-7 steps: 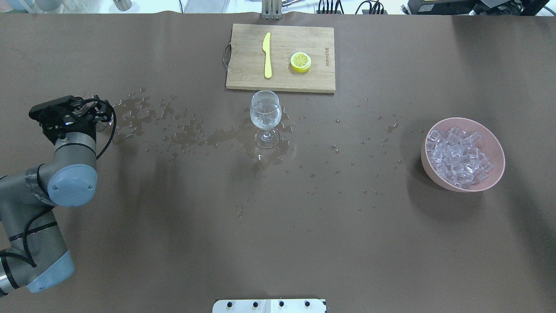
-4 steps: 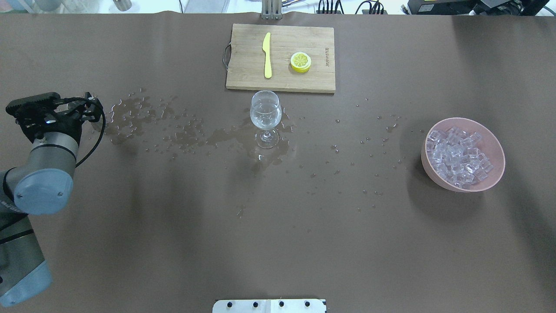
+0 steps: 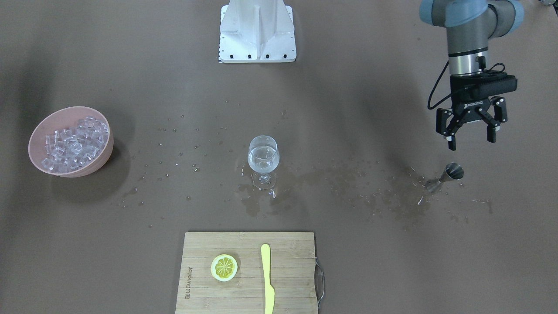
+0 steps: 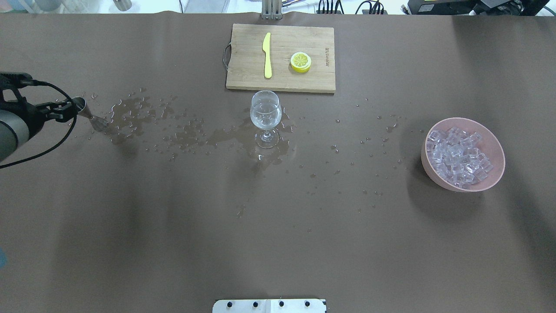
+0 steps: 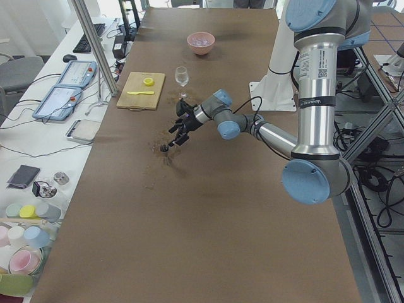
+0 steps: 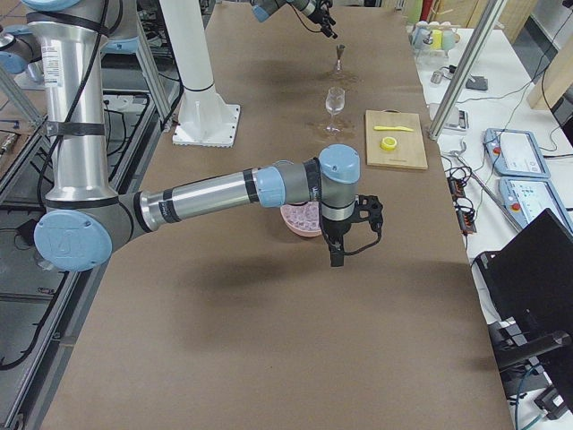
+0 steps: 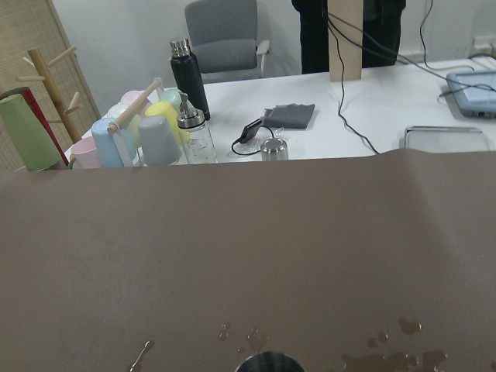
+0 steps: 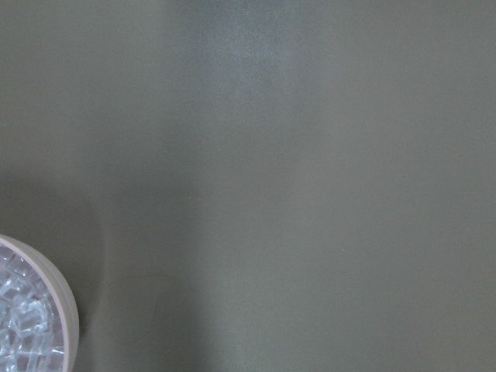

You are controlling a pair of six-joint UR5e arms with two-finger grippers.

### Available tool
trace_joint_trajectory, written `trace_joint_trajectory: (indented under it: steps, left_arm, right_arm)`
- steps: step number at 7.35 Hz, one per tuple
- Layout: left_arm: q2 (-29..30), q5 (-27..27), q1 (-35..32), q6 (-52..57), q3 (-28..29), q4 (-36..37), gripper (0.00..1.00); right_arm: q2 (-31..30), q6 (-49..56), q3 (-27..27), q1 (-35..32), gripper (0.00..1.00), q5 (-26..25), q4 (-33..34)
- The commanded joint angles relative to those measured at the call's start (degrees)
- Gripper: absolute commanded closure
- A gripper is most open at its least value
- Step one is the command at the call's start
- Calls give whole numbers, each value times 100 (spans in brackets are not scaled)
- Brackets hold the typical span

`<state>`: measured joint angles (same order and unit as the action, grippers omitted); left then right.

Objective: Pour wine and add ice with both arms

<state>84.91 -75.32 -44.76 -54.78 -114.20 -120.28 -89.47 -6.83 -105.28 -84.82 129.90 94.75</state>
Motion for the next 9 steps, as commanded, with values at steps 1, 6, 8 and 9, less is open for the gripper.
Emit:
trace_joint_trajectory:
  steps: [1, 6, 8, 9]
  left_arm:
    - [-132, -1952, -1537, 2084, 46, 65, 2]
    - [-36, -4602, -3947, 6014, 697, 1851, 2]
    - [-18, -4614, -4557, 7372, 723, 2970, 2]
    - [-96, -4606, -4576, 7698, 1063, 3401, 2]
  right_arm:
    - [0, 7, -10, 0, 0, 0, 0]
    - [-36, 7, -10, 0, 0, 0, 0]
    - [-27, 7, -45, 0, 0, 0, 0]
    - [-9, 15, -62, 0, 0, 0, -9]
